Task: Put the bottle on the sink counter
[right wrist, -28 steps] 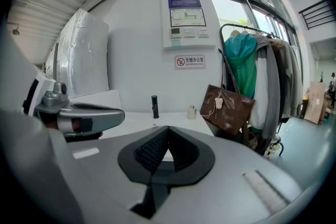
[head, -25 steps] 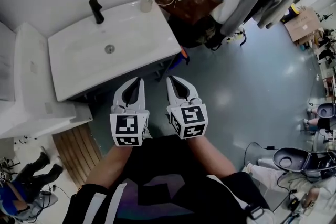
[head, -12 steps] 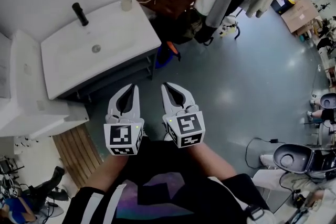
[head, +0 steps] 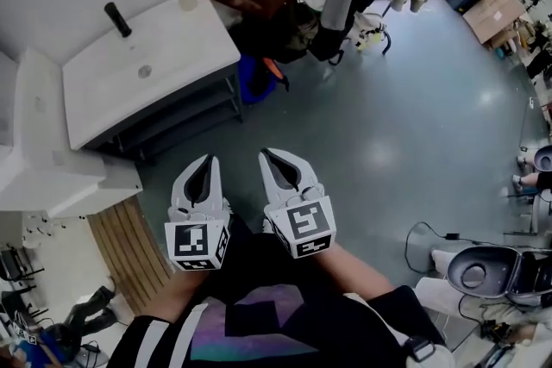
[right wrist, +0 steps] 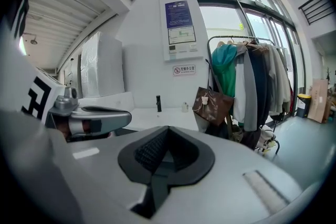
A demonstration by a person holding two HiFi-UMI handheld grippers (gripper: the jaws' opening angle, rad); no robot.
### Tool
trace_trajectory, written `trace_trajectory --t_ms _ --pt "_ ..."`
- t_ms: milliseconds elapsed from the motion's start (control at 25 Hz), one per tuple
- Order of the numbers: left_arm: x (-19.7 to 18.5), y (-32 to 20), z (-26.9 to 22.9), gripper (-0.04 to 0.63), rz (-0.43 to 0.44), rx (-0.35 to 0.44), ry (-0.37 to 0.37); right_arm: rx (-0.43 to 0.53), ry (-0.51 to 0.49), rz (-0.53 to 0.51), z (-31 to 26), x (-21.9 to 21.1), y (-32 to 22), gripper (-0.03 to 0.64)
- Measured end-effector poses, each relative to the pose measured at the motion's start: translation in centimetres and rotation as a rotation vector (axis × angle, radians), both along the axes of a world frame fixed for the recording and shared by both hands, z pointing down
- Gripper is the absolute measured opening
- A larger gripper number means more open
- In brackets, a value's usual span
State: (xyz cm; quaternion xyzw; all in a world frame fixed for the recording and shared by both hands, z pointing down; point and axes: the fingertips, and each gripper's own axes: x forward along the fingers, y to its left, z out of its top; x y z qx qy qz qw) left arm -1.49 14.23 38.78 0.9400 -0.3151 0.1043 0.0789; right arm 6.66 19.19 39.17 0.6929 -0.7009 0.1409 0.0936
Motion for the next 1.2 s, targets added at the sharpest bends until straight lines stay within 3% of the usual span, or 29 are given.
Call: trace_trajectory --t_ms 360,1200 --pt "1.8 4.4 0.9 0.002 0.031 -0.001 -0.014 -0.047 -0.011 -0.034 2.3 0.0 5.1 0.0" --pt "1.3 5.7 -0.4 0.002 0.038 0.034 0.0 -0.016 -0.001 0.002 1.1 0.2 6.6 0.0"
